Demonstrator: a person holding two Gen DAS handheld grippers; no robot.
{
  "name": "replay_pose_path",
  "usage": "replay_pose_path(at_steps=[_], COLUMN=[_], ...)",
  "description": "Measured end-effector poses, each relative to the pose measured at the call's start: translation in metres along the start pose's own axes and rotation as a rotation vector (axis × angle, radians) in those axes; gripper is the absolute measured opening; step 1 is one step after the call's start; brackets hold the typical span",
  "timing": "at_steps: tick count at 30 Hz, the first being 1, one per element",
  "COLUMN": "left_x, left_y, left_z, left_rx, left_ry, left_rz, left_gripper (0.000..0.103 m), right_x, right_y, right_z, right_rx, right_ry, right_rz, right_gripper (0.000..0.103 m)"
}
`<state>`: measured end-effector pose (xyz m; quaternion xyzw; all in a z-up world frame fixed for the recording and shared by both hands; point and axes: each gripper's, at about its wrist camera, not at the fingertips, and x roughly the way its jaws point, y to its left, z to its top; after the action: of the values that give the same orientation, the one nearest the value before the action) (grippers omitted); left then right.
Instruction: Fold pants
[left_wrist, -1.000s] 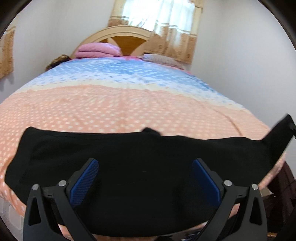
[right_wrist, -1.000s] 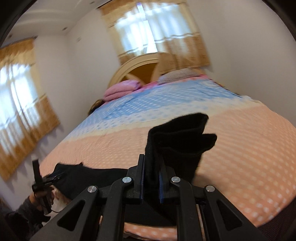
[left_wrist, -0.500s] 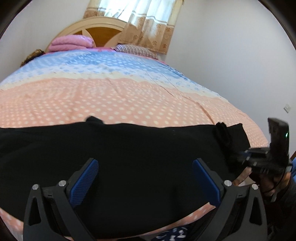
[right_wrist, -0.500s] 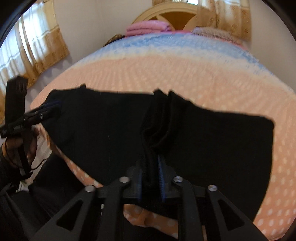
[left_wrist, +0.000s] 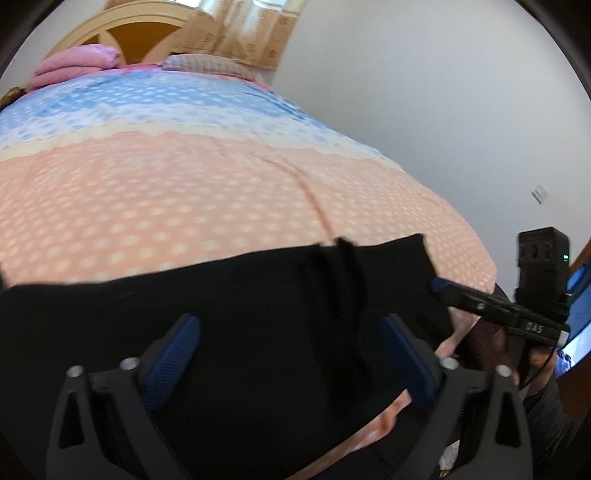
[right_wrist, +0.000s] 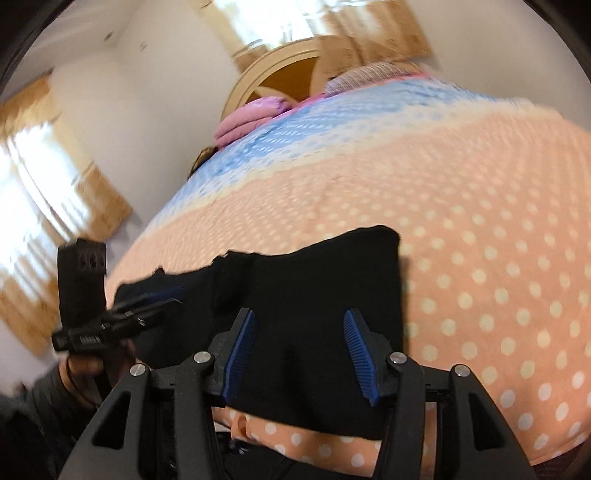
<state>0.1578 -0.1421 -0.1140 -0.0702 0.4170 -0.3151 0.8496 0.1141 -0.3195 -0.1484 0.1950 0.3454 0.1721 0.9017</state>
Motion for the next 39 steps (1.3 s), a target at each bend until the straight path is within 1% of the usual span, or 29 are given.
replay_pose_path(at_steps=[2, 3, 5, 6, 8, 10, 11, 12, 13, 14, 15, 18, 22, 27, 30, 33, 35, 37, 39], left_x=[0.008, 0.013, 0.024, 0.029, 0.034, 0.034, 0.035, 0.035, 0.037, 0.037, 0.036, 0.029, 0.007, -0.025, -0.038, -0.044, -0.046, -0.047, -0.047], left_y=[-0.011, -0.016, -0.022, -0.025, -0.028, -0.028, -0.029, -0.029, -0.03, -0.029, -0.03, -0.03, -0.025, -0.007, 0.007, 0.021, 0.035, 0.046, 0.056], left_z=[0.003, 0.004, 0.005, 0.005, 0.006, 0.007, 0.008, 0.008, 0.008, 0.008, 0.007, 0.008, 0.01, 0.014, 0.013, 0.011, 0.007, 0.006, 0.002], left_rx=[0.025, 0.033, 0.04, 0.044, 0.048, 0.039, 0.038, 0.036, 0.035, 0.033, 0.032, 0.019, -0.002, -0.047, -0.074, -0.111, -0.149, -0.186, -0.217], left_ry=[0.012, 0.022, 0.054, 0.065, 0.061, 0.055, 0.054, 0.056, 0.061, 0.064, 0.064, 0.045, 0.01, -0.026, -0.036, -0.026, -0.005, -0.001, 0.001], left_rz=[-0.001, -0.006, -0.009, 0.004, 0.026, 0.029, 0.032, 0.037, 0.036, 0.025, 0.016, -0.011, -0.044, -0.047, -0.027, -0.005, 0.039, 0.04, 0.057], left_gripper=[0.085, 0.077, 0.067, 0.065, 0.065, 0.064, 0.055, 0.041, 0.034, 0.018, 0.015, 0.013, 0.013, 0.013, 0.013, 0.013, 0.013, 0.013, 0.013], right_x=[0.002, 0.002, 0.0, -0.003, -0.01, -0.015, -0.019, -0.02, -0.021, -0.021, -0.022, -0.023, -0.026, -0.024, -0.024, -0.022, -0.02, -0.019, -0.018], right_y=[-0.004, -0.005, -0.005, -0.003, -0.004, -0.007, -0.01, -0.012, -0.015, -0.018, -0.021, -0.027, -0.03, -0.033, -0.032, -0.028, -0.025, -0.023, -0.018], right_z=[-0.002, -0.002, -0.002, -0.001, 0.0, 0.0, 0.002, 0.002, 0.002, 0.002, 0.002, 0.0, -0.002, -0.004, -0.006, -0.008, -0.009, -0.01, -0.011], right_rx=[0.012, 0.012, 0.014, 0.013, 0.008, 0.019, 0.031, 0.047, 0.058, 0.073, 0.084, 0.108, 0.119, 0.122, 0.116, 0.101, 0.089, 0.075, 0.056], right_ry=[-0.014, -0.024, -0.053, -0.072, -0.109, -0.137, -0.144, -0.151, -0.155, -0.158, -0.16, -0.168, -0.192, -0.189, -0.185, -0.182, -0.176, -0.172, -0.17], right_rz=[0.002, -0.001, -0.001, -0.004, -0.017, -0.027, -0.024, -0.024, -0.026, -0.034, -0.039, -0.051, -0.062, -0.068, -0.069, -0.074, -0.075, -0.078, -0.083], right_gripper=[0.052, 0.052, 0.052, 0.052, 0.053, 0.053, 0.054, 0.054, 0.055, 0.055, 0.055, 0.055, 0.056, 0.057, 0.057, 0.057, 0.057, 0.057, 0.057])
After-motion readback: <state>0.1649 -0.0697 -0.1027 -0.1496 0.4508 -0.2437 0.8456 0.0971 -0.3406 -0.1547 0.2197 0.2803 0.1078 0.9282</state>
